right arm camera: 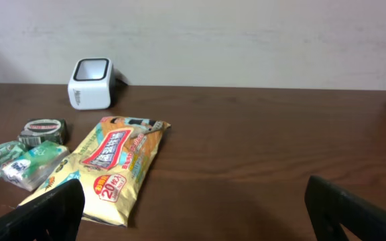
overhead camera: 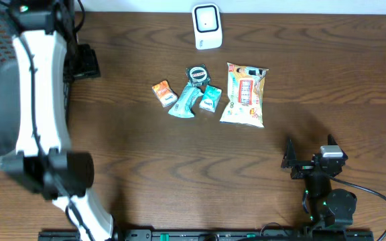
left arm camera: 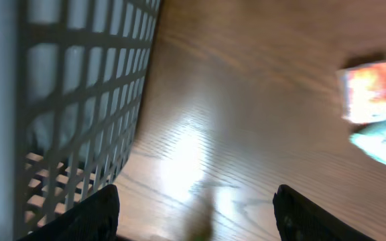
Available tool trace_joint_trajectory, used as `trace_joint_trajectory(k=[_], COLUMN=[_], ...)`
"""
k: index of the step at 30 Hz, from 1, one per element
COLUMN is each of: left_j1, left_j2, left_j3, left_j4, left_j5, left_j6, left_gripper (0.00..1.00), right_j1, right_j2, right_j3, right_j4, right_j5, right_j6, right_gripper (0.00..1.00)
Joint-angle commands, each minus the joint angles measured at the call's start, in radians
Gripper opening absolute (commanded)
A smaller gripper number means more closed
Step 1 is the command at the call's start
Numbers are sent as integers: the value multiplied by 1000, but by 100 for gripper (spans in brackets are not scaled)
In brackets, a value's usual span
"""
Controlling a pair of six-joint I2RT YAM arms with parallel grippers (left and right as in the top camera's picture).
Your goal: Scan the item barcode
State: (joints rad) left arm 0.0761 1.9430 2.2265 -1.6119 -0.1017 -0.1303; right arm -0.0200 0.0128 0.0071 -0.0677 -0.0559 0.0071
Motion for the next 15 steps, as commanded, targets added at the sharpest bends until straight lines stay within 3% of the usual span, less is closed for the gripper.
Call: trace_joint_trajectory(k=[1, 10, 15], left_j1=[-37, -221, -300], left_j2=[-126, -330, -420], left_j3=[-26, -283, -478], left_j4=[-77, -59, 101], left_j5=[90, 116, 117], left_j6=[-2, -2, -6], left_gripper=[72, 73, 76], right_j1=[9, 9, 9], right_j2=[-2, -2, -2], right_j3=[-2, -2, -2], right_j4=[-4, -3, -4], right_j5=[-6, -6, -6], right_j6=[7, 7, 7], right_gripper=[99, 99, 99])
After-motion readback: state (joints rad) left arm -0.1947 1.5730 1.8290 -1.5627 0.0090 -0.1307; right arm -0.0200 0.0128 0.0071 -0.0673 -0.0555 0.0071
